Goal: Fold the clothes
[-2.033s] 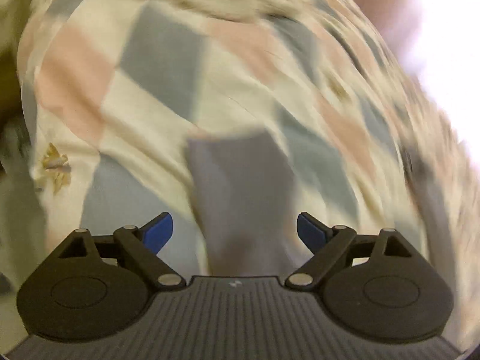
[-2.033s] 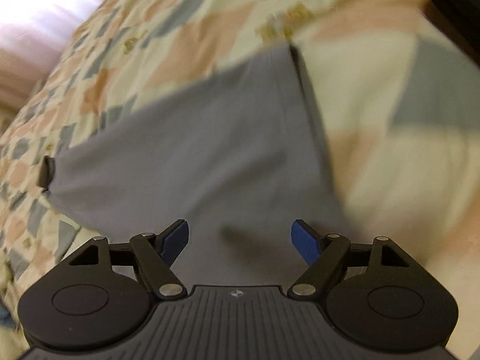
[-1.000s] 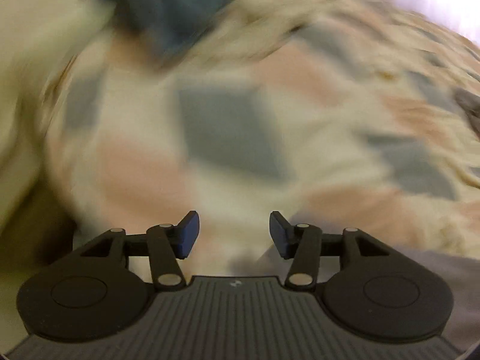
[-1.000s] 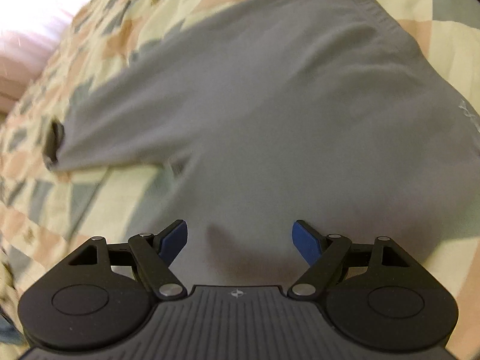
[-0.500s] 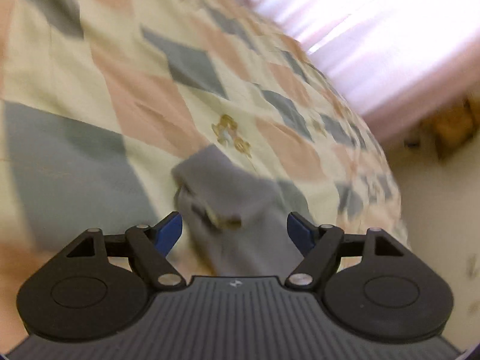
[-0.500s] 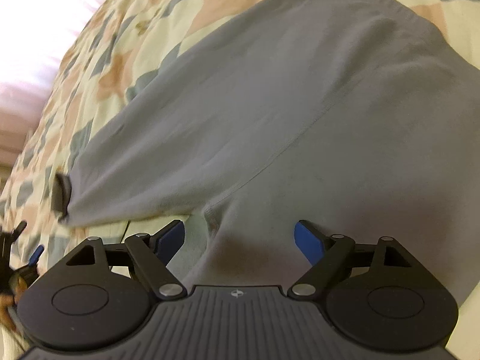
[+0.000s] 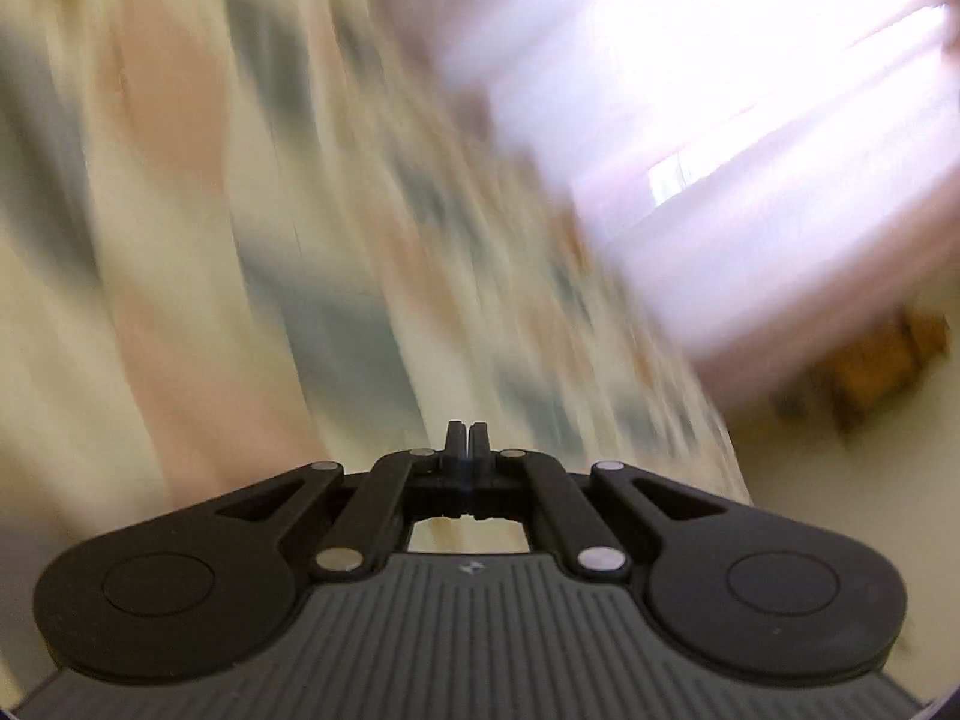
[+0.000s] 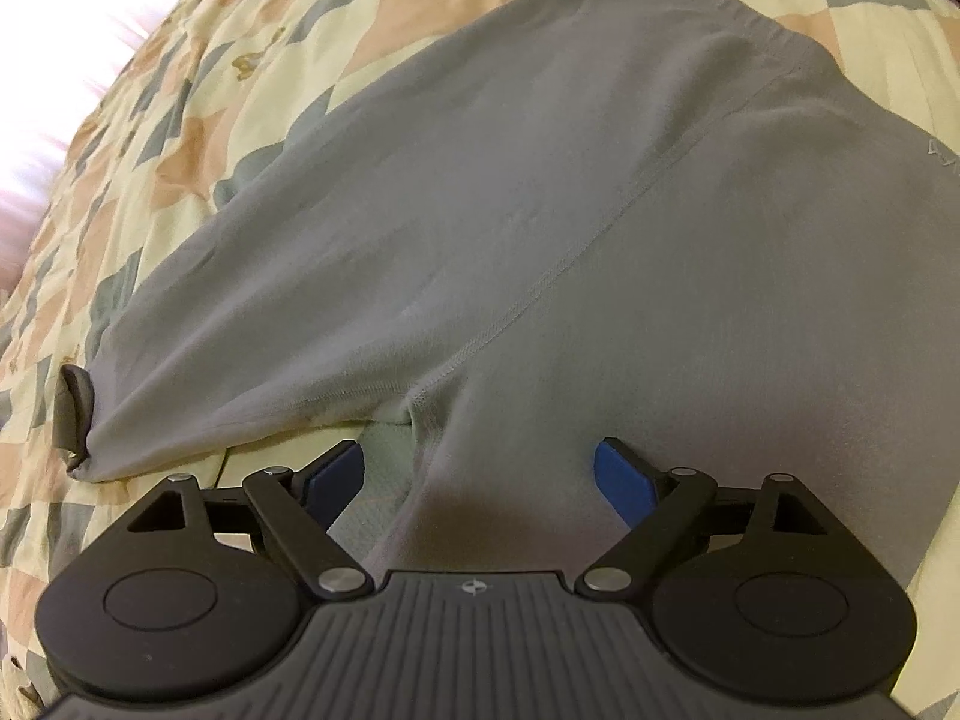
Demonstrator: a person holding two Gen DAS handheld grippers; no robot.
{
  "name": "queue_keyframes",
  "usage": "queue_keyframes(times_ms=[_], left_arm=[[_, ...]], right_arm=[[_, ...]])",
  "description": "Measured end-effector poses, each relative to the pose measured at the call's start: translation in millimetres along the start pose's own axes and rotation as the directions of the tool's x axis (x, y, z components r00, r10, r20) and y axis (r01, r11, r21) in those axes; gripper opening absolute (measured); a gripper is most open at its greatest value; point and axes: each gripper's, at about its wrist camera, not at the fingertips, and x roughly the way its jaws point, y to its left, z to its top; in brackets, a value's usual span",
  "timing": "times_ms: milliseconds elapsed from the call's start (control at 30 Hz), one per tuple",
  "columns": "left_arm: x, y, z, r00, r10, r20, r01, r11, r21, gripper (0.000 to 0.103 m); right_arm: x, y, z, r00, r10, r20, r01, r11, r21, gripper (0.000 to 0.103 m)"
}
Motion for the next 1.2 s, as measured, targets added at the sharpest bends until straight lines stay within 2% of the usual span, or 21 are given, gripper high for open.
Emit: queue_keyframes(times_ms=[67,100,133,167,200,267,333,400,533,633,700,733,767,833,900,1000,1033,1100,1133,1167,1200], left_arm=[[5.4,3.1,20.9,0.995,0.051,-0.09,-0.051,0.999,0.012,0.003],[8.0,4.1,23.4,0.988,0.065,-0.143,-0.063,0.998,0.016,0.02],[10.4,4.3,11.2,0.976,0.055,-0.21,-0.053,0.998,0.013,0.034],[12.8,5.7,-3.0,0.964,0.041,-0.263,-0.043,0.999,-0.004,0.062],[15.2,9.5,-20.8,0.957,0.017,-0.291,-0.032,0.998,-0.046,0.069],[21.1,18.0,-54.0,0.942,-0.021,-0.336,-0.022,0.992,-0.124,0.067],[32.2,30.6,-75.0,0.939,-0.013,-0.344,-0.052,0.982,-0.18,0.066],[43.3,42.7,-89.9,0.93,-0.048,-0.366,-0.057,0.961,-0.27,0.062],[63.3,43.3,-106.9,0.934,-0.002,-0.357,-0.076,0.976,-0.204,0.058],[74.9,51.1,-114.5,0.93,0.011,-0.367,-0.094,0.974,-0.208,0.043],[78.4,55.4,-121.2,0.929,0.022,-0.37,-0.101,0.975,-0.196,0.025],[76.7,58.2,-123.2,0.931,0.026,-0.365,-0.102,0.976,-0.191,0.022],[72.9,61.0,-123.0,0.933,0.023,-0.358,-0.098,0.976,-0.193,0.009],[67.0,59.3,-115.2,0.941,0.0,-0.337,-0.069,0.979,-0.191,0.004],[54.1,40.3,-91.0,0.96,-0.052,-0.275,0.016,0.992,-0.128,0.003],[28.7,10.8,-42.0,0.988,-0.105,-0.113,0.108,0.994,0.022,0.0],[21.3,6.3,-23.9,0.994,-0.088,-0.069,0.094,0.992,0.084,0.001],[15.6,12.6,5.2,0.996,-0.049,-0.078,0.06,0.987,0.149,0.005],[11.5,19.9,14.8,0.997,-0.002,-0.083,0.016,0.985,0.17,0.005],[7.1,27.5,22.2,0.995,0.053,-0.085,-0.036,0.982,0.184,0.011],[2.4,35.8,25.7,0.99,0.119,-0.083,-0.102,0.977,0.186,0.024]], right_arm=[[2.4,3.2,1.7,1.0,-0.016,-0.007,0.016,1.0,-0.004,0.087],[3.7,4.8,2.0,1.0,-0.022,-0.01,0.022,1.0,-0.007,0.087],[5.4,6.7,2.2,0.999,-0.03,-0.013,0.029,0.999,-0.013,0.087],[7.2,8.7,2.4,0.999,-0.038,-0.017,0.037,0.999,-0.019,0.089],[9.2,11.0,2.2,0.999,-0.046,-0.02,0.045,0.999,-0.027,0.09],[12.9,15.8,2.0,0.998,-0.057,-0.027,0.056,0.997,-0.046,0.092],[15.5,19.6,2.4,0.998,-0.06,-0.033,0.058,0.996,-0.062,0.094],[17.3,21.1,3.4,0.998,-0.058,-0.037,0.055,0.996,-0.075,0.095],[20.3,18.3,3.0,0.998,-0.055,-0.041,0.052,0.997,-0.063,0.095],[20.9,18.9,2.2,0.998,-0.056,-0.039,0.053,0.997,-0.063,0.097],[21.3,18.7,2.8,0.998,-0.054,-0.04,0.051,0.997,-0.061,0.098],[21.6,18.6,3.1,0.998,-0.052,-0.04,0.05,0.997,-0.06,0.098],[21.7,18.1,3.5,0.998,-0.051,-0.041,0.048,0.997,-0.058,0.098],[21.8,17.0,4.4,0.998,-0.047,-0.042,0.045,0.998,-0.052,0.098],[19.9,16.9,5.4,0.998,-0.045,-0.04,0.043,0.998,-0.051,0.097],[15.3,20.3,8.0,0.998,-0.058,-0.024,0.056,0.996,-0.07,0.093],[13.6,22.4,9.4,0.998,-0.06,-0.015,0.058,0.995,-0.078,0.092],[10.8,30.2,11.9,0.999,-0.046,-0.003,0.046,0.994,-0.098,0.092],[9.5,34.4,13.1,0.999,-0.038,0.002,0.038,0.993,-0.109,0.091],[8.2,38.7,14.3,1.0,-0.029,0.008,0.03,0.992,-0.119,0.09],[7.7,44.6,14.7,1.0,-0.019,0.013,0.021,0.99,-0.139,0.09]])
